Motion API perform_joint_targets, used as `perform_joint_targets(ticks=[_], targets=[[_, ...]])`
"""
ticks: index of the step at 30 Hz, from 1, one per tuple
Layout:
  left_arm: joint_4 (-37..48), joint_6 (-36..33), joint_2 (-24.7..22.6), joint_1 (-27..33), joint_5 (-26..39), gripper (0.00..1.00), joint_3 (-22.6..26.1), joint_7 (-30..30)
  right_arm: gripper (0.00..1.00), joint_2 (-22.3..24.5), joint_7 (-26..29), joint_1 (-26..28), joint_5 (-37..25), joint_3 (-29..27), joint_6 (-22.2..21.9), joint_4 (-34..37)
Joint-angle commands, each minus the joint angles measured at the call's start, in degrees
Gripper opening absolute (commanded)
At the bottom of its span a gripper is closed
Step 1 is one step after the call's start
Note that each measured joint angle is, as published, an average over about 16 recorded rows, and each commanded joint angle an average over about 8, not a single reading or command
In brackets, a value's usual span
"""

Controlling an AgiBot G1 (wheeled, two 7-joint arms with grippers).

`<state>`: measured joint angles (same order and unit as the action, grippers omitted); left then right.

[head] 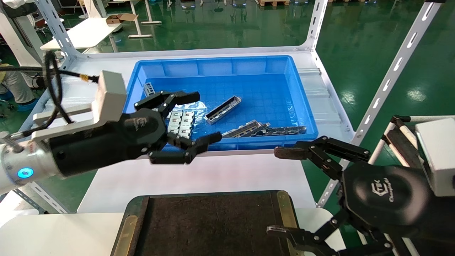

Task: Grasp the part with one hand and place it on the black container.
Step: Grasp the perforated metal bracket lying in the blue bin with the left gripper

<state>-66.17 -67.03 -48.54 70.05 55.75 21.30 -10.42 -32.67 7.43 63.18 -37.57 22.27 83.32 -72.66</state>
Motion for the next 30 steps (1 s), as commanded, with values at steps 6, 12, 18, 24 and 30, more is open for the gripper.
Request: perform_joint_targets(ticks=[6,12,18,24,30], targets=[[3.06,6.25,-4.49,2.83,5.42,1.00,2.80,-2.69,1.00,0.00,0.00,0.00,0.00,0.00,0.00,0.00],[9.81,9.57,-9.05,6.70,9.70,1.00,5.73,-5.28,1.00,0.00,0.00,0.00,0.00,0.01,0.00,0.00],[20.00,12.59,-14.45,10.75,13.46,1.00,7.36,-0.54,1.00,0.00,0.00,0.00,0.01,0.01,0.00,0.00],[31.70,15.15,-19.79,14.96,14.94,1.00,7.36,7.48,1.00,0.00,-0.01,0.00,0.01,0.01,0.00,0.00],[42.74,17.56,-24.66,18.70,14.79,1.00,6.58,15.08,1.00,0.00,-0.01,0.00,0.01,0.01,0.00,0.00]])
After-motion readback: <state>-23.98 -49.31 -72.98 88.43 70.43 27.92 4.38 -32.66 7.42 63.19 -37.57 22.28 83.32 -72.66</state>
